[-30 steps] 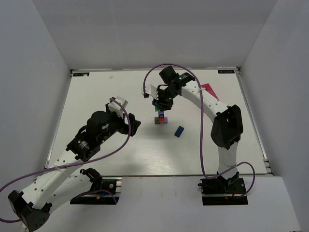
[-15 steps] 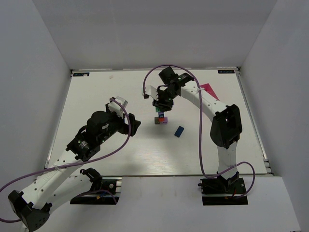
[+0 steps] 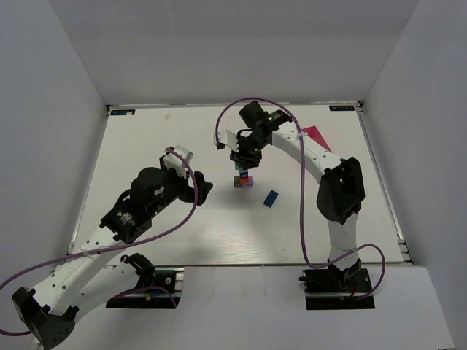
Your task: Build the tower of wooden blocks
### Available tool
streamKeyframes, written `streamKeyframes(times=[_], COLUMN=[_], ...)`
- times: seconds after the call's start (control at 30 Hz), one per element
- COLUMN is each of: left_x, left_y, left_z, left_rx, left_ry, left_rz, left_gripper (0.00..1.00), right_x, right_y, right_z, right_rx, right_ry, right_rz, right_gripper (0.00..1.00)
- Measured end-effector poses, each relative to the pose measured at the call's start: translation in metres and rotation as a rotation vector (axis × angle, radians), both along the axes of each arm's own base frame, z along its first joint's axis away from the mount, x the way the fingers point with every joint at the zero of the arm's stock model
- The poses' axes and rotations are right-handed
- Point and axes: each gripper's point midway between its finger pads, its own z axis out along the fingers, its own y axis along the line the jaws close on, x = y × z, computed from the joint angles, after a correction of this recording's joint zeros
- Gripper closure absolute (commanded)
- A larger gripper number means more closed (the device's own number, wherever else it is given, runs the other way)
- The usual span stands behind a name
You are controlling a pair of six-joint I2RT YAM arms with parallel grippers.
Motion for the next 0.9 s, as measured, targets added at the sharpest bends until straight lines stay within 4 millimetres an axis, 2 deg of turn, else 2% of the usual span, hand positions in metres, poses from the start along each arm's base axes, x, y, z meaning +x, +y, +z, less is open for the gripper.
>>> streamKeyframes(times=[0.5,0.9], left_x=[0.0,-0.0001], left_y=[0.0,0.0001], left_z=[0.0,0.0002], left_rx=[0.0,0.0], left_ry=[0.0,-0.001], left_rz=[0.0,0.0], left_gripper=[0.05,0.05], right_x=[0.0003,0.0007], right_y=[0.0017,0.0013], right_z=[-0.0051,-0.0055], right_rx=[-0.007,-0.01], right_ry=[0.009,0.008], right_rz=[0.002,0.001], right_gripper=[1.0,0.91])
